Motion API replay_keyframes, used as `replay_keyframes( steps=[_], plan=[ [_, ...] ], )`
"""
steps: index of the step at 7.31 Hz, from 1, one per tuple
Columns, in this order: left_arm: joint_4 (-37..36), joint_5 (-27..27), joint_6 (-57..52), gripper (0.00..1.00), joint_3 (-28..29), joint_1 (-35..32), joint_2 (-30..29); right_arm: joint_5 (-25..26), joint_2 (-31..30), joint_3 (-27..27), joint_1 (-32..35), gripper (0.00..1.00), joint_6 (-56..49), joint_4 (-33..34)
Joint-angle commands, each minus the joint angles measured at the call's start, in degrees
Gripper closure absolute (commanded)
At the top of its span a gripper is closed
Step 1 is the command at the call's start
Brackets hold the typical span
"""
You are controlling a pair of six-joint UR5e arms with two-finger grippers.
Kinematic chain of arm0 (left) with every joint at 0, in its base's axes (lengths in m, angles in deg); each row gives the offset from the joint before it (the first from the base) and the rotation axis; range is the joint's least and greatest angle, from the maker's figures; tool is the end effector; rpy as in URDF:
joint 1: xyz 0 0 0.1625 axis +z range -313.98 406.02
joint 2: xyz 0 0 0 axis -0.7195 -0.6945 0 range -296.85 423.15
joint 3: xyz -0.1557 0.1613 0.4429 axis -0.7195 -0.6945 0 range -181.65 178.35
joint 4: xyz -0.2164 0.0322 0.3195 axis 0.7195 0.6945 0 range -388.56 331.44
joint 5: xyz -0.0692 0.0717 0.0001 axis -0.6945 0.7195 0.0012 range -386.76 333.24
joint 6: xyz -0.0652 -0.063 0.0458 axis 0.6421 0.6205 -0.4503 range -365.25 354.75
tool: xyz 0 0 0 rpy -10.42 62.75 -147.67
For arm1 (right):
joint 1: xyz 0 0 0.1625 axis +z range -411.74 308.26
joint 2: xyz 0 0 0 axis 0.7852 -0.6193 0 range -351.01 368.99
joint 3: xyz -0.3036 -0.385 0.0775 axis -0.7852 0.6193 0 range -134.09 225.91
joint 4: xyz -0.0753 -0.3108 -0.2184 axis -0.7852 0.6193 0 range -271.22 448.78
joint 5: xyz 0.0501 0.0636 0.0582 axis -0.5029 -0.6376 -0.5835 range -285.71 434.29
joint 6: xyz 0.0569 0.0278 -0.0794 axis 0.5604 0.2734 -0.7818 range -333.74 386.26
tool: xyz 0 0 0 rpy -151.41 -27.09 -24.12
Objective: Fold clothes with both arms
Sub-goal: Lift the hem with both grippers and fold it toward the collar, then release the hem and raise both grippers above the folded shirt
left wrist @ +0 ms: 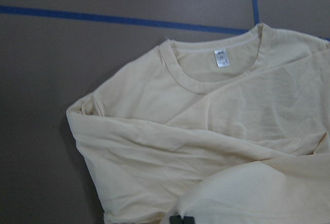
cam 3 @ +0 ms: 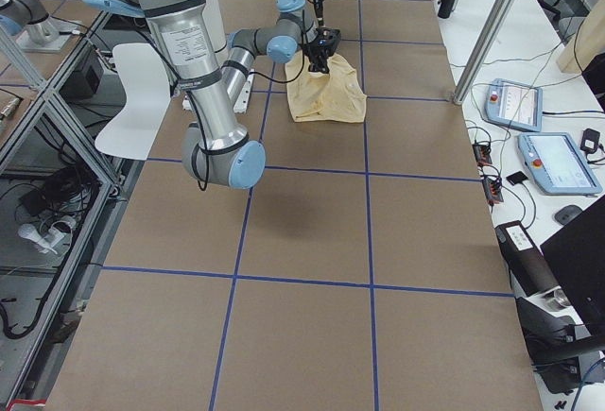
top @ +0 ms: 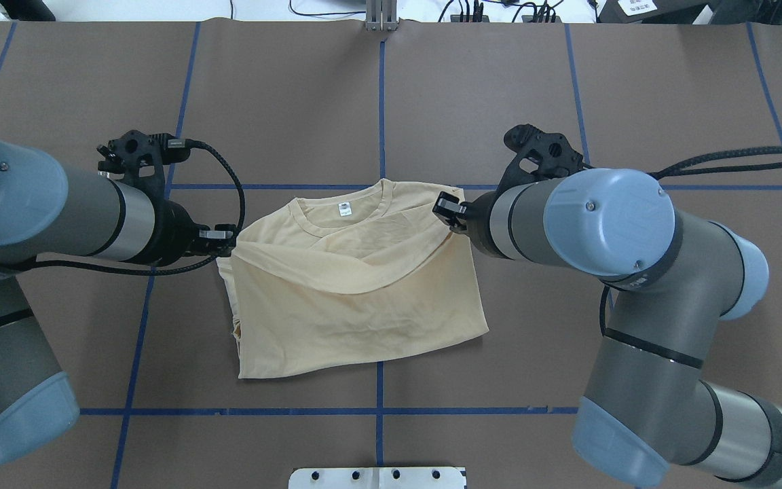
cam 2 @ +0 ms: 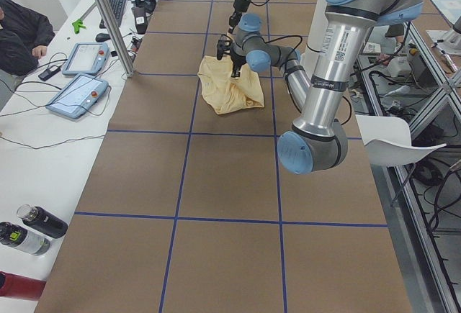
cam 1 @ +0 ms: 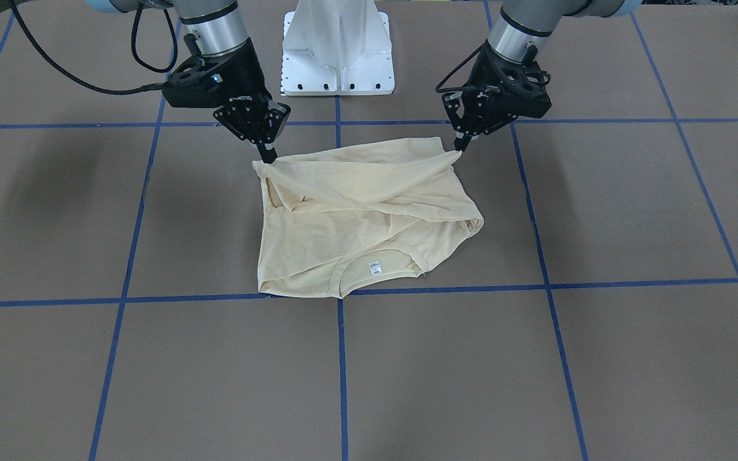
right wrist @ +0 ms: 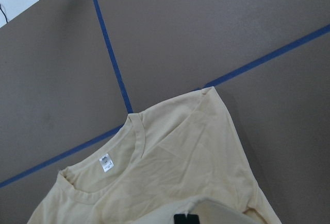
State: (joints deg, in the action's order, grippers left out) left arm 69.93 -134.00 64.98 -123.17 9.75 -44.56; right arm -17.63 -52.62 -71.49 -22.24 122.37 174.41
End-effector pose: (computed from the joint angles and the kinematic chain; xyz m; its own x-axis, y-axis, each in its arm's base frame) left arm 0.3612 -0.3930 0.3276 0.5279 0.0135 -0.8492 0.1959 0.9710 0.1372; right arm -0.4392 -0.3977 0.2625 0.3811 0.3378 0.8606 -0.5102 0.8531 -0.1090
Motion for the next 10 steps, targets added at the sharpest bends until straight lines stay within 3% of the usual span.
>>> replay_keyframes(
  steps=[1,4,6,7,8,10],
  plan=[
    [0.46,0.53,-1.76,1.00,4.06,-1.44,-0.13,0.16,2.01,5.92,1.88,1.00,-1.44,-0.81],
    [2.47,6.94,-1.76,1.00,20.93,-0.83,-7.58,0.08,6.23,21.03,2.50,1.00,-3.21,-7.20],
    [6.43,8.27,-1.93,1.00,24.13,0.23,-7.07,-0.01,5.97,23.26,2.93,1.00,-5.74,-8.02],
    [7.05,8.18,-6.28,0.43,23.53,0.05,-6.72,-0.79,5.88,23.18,3.90,0.39,-6.71,-8.02],
    [7.41,7.66,-13.64,0.00,21.17,-0.64,-5.76,-2.11,5.97,23.01,4.51,0.00,-8.20,-7.67],
    [7.59,3.91,-14.94,0.00,13.36,-0.48,0.28,-8.77,5.27,22.31,7.23,0.00,-8.66,-7.67]
  ],
)
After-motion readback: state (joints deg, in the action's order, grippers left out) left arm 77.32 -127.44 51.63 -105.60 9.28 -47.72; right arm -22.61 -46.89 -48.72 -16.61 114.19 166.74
